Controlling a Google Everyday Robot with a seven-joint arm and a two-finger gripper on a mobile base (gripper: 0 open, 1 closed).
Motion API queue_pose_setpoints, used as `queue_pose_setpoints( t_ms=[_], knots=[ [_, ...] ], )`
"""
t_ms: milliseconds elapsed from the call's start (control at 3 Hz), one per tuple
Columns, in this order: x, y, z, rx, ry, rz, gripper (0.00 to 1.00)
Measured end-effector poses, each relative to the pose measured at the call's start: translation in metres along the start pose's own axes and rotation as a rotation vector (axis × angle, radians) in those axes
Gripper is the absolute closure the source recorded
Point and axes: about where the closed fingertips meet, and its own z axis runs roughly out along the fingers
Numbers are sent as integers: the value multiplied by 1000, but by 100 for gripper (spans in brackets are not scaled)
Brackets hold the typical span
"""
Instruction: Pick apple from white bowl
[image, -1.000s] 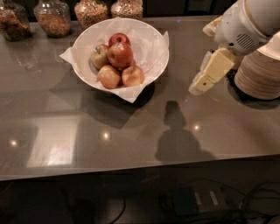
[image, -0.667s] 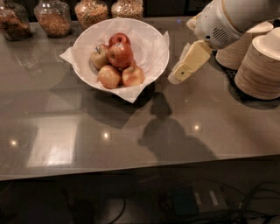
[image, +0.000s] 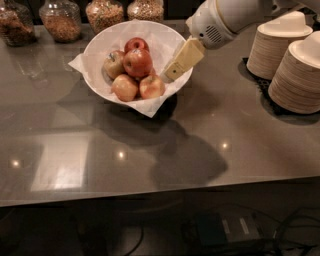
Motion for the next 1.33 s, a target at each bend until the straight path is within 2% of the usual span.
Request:
queue_pose_setpoints(
  t_ms=[667,1000,1333],
  knots=[
    [-27,-10,50,-12,-49,7,0],
    [-35,-11,72,-29,-59,3,6],
    [-41,-9,90,-55,-61,4,21]
  ],
)
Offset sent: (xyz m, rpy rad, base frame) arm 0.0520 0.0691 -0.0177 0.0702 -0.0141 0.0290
